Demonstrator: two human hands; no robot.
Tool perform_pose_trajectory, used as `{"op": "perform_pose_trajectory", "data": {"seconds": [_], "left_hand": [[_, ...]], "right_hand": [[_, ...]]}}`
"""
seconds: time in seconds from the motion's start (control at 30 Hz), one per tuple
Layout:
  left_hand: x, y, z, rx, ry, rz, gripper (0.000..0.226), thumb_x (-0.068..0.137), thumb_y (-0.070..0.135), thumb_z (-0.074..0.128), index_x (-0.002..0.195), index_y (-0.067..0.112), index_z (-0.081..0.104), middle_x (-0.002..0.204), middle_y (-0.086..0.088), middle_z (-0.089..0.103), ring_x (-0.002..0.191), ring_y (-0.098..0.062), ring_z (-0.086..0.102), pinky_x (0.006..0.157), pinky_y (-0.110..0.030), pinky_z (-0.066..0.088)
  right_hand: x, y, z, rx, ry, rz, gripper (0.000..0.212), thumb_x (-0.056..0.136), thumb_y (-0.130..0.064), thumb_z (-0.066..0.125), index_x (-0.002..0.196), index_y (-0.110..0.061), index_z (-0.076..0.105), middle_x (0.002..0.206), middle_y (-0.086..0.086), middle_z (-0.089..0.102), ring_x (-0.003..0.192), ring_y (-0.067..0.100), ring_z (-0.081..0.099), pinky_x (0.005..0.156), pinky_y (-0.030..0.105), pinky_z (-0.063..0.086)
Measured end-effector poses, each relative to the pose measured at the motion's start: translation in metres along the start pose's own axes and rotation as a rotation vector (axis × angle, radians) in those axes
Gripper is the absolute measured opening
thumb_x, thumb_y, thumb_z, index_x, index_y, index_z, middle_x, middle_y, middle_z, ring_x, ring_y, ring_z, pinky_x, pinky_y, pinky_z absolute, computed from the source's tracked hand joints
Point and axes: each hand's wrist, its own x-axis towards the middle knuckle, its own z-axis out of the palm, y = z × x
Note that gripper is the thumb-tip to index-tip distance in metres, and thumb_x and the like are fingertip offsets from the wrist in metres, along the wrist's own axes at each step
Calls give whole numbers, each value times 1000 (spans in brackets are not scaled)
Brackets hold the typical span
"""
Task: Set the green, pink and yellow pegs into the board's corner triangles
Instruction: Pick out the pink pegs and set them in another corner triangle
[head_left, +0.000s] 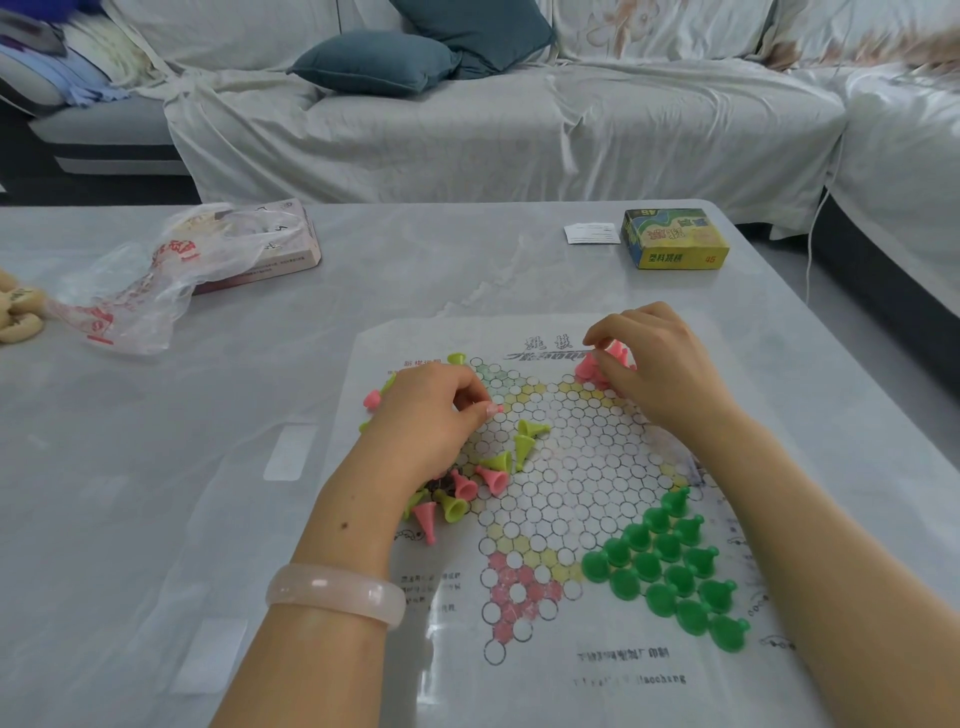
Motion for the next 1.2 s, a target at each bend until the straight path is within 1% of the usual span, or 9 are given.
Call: {"op": "perform_pose_trajectory", "data": {"seconds": [0.17, 0.3, 0.47, 0.6, 0.87, 1.0, 1.03, 1.1, 1.2], "left_hand": [[0, 0, 1, 12, -1, 12, 14, 86, 33, 58, 92, 22, 65, 88, 9, 60, 85, -9, 53, 80, -27, 42], [1, 0, 1, 16, 1, 14, 14, 86, 34, 58, 91, 23, 65, 87, 10, 59, 85, -10, 53, 81, -28, 42], [1, -1, 1, 6, -8, 33, 15, 86, 33, 58, 92, 21, 65, 82, 13, 56, 76, -2, 49, 64, -16, 38], [1, -1, 1, 11, -8, 30, 15, 86, 33, 58, 92, 21, 65, 83, 13, 56, 79, -5, 50, 72, -21, 37], [0, 0, 0, -11, 12, 26, 15, 86, 33, 59, 94, 22, 65, 87, 9, 59, 81, -9, 53, 73, -23, 40], [-1, 2, 0, -162, 47, 26, 19, 82, 35, 64, 89, 18, 58, 85, 4, 64, 79, -12, 58, 71, -25, 47], [-1, 4, 0, -226, 55, 19, 22, 81, 36, 65, 85, 17, 55, 86, 0, 66, 80, -16, 60, 72, -27, 48], [-1, 8, -2, -352, 79, 9, 27, 79, 39, 65, 78, 17, 49, 82, -1, 70, 74, -15, 63, 68, -30, 49], [-3, 16, -5, -539, 137, 32, 28, 82, 35, 62, 74, 16, 44, 60, 8, 67, 52, 2, 58, 55, -14, 45]], "right_hand": [[0, 0, 3, -21, -48, 16, 15, 84, -20, 58, 95, -14, 67, 90, 0, 68, 102, 22, 48, 79, 26, 32], [0, 0, 2, -21, -40, 17, 15, 84, -19, 58, 95, -13, 66, 89, 0, 68, 101, 22, 48, 78, 27, 34], [0, 1, 6, -16, -3, 16, 12, 82, -17, 61, 91, -12, 67, 83, 0, 67, 97, 24, 49, 72, 26, 31], [-1, 1, 6, -19, 1, 13, 13, 82, -19, 62, 93, -13, 67, 83, -1, 67, 97, 22, 49, 72, 25, 29], [0, -1, 0, 28, 66, -20, 12, 81, -13, 63, 92, -11, 68, 83, 1, 68, 93, 24, 51, 73, 26, 32], [5, -9, -10, 41, 115, -53, 10, 84, -15, 60, 90, -13, 67, 82, -3, 67, 90, 22, 52, 70, 27, 38], [7, -15, -15, 70, 104, -59, 11, 86, -16, 58, 91, -15, 67, 82, -7, 65, 89, 19, 52, 70, 25, 39], [9, -29, -25, 180, -19, -62, 14, 88, -19, 55, 96, -20, 66, 80, -18, 60, 83, 3, 53, 71, 10, 38], [9, -51, -36, 424, -272, -79, 18, 88, -21, 55, 102, -22, 66, 82, -20, 63, 75, -7, 59, 67, 3, 42]]}}
